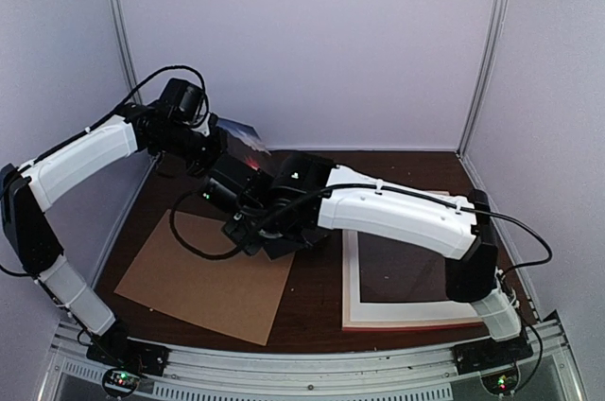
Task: Put the photo into the frame
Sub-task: Pass from the left arm to the right
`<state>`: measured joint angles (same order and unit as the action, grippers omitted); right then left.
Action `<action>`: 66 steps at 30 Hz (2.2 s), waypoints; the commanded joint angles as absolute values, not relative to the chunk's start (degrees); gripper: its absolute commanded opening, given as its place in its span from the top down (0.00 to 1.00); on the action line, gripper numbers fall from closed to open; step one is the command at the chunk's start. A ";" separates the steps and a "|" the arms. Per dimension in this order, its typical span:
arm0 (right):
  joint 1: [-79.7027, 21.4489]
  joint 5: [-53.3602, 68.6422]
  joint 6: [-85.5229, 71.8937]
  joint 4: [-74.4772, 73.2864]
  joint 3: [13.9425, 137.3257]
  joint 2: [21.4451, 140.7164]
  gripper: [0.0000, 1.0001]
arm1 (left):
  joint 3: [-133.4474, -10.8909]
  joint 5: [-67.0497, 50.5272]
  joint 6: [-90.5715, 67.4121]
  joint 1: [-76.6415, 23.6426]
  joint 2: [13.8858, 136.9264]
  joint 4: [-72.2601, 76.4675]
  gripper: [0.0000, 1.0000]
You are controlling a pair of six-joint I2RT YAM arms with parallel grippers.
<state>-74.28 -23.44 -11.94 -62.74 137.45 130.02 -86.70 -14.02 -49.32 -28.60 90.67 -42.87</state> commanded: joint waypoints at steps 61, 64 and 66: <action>-68.14 -34.76 -16.49 -71.64 138.43 122.93 1.00 | -85.02 -22.19 -46.54 -30.40 84.11 -29.80 0.10; -66.00 -31.47 -17.84 -68.42 133.65 117.30 1.00 | -84.73 -23.11 -43.77 -28.62 80.31 -29.88 0.05; -63.96 -28.08 -19.50 -67.25 130.89 113.53 1.00 | -84.71 -24.07 -42.16 -27.34 77.20 -29.88 0.04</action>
